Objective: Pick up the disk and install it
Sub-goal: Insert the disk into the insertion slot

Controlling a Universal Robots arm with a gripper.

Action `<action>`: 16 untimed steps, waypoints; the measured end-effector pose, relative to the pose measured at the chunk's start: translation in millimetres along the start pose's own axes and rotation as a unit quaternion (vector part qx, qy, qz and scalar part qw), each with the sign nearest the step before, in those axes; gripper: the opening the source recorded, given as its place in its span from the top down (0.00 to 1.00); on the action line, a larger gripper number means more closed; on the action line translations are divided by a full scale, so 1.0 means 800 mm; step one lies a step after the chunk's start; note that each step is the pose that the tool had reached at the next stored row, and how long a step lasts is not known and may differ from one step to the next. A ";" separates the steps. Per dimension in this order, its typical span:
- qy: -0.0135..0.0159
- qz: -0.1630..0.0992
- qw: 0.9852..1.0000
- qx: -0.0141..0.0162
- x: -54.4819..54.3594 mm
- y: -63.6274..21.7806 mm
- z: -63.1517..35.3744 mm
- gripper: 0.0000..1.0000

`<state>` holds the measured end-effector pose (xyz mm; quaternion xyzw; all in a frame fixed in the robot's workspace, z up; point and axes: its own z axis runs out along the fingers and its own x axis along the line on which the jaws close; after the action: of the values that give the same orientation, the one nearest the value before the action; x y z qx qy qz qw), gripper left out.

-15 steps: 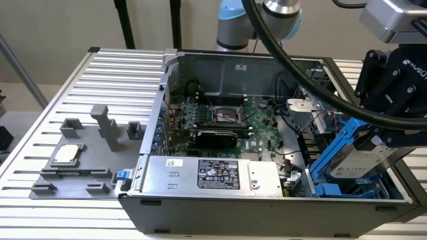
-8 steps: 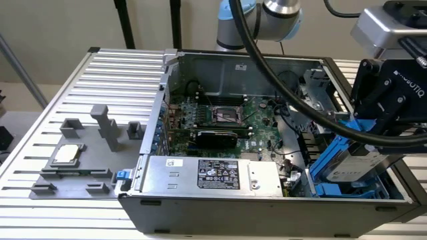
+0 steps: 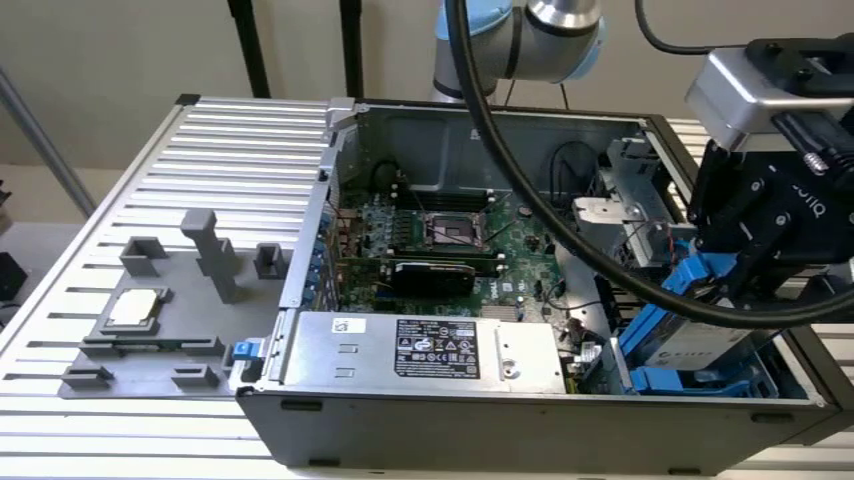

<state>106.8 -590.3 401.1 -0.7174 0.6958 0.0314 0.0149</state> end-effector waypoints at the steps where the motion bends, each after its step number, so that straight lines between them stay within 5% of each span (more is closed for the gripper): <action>1: 0.000 -0.001 1.000 0.000 0.000 0.000 0.002 1.00; 16: -0.006 -0.029 1.000 -0.001 -0.001 -0.001 0.034 1.00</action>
<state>106.8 -587.9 374.1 -0.7368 0.6748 0.0359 0.0195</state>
